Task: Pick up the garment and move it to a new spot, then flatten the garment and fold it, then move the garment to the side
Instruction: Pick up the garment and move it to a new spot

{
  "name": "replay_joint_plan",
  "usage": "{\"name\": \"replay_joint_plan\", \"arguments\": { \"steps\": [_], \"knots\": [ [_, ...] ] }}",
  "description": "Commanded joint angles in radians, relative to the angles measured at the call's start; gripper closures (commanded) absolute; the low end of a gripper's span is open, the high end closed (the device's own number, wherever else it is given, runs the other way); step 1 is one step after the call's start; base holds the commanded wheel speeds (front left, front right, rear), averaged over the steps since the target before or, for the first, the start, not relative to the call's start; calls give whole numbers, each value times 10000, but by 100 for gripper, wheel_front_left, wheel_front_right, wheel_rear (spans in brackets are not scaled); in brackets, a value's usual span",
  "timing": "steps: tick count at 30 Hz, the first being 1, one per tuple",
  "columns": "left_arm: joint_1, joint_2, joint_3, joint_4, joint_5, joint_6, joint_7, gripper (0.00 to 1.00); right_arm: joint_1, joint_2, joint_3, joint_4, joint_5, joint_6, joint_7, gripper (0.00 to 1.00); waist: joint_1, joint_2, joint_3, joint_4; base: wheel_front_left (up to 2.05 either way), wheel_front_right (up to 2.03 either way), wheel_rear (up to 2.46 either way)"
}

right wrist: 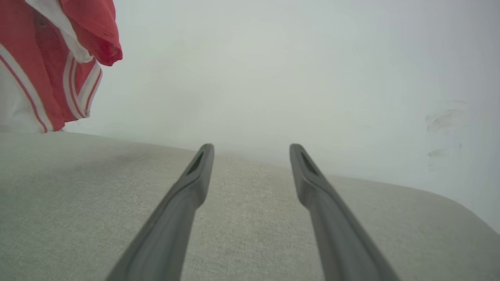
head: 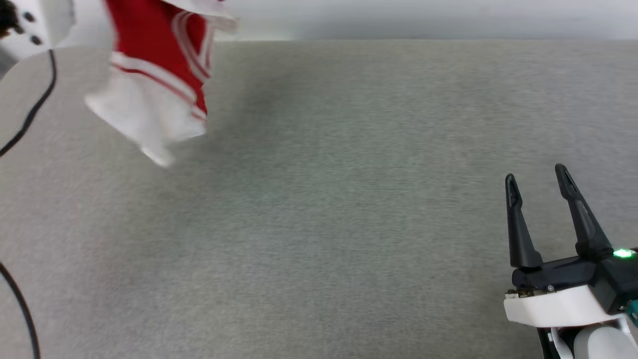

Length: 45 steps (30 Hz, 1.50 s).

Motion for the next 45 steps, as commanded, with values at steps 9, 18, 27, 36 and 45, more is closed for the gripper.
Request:
{"name": "replay_joint_plan", "arguments": {
  "steps": [9,18,27,36,45],
  "knots": [
    [-13,-895,-896,-1034,167,10,-126,100,77,32,13,121,318,-3,-21,0,1,0,-267,-1279,0,0,0],
    [1554,-1902,-2114,-1432,660,215,-781,100,-30,31,72,188,455,-3,-21,0,1,0,-150,-1763,0,0,0],
    [4215,-3375,-4078,-785,729,190,-1368,100,69,31,74,283,442,-3,-21,0,1,0,-119,-1835,0,0,0],
    [6348,-4826,-4758,585,1396,6,-1090,100,101,30,29,451,357,-3,-21,0,1,0,-156,-1699,0,0,0],
    [6186,-5249,-4597,897,2005,33,-2333,0,379,30,62,640,359,-3,-21,0,1,0,-570,-1440,0,0,0]
  ]
}}
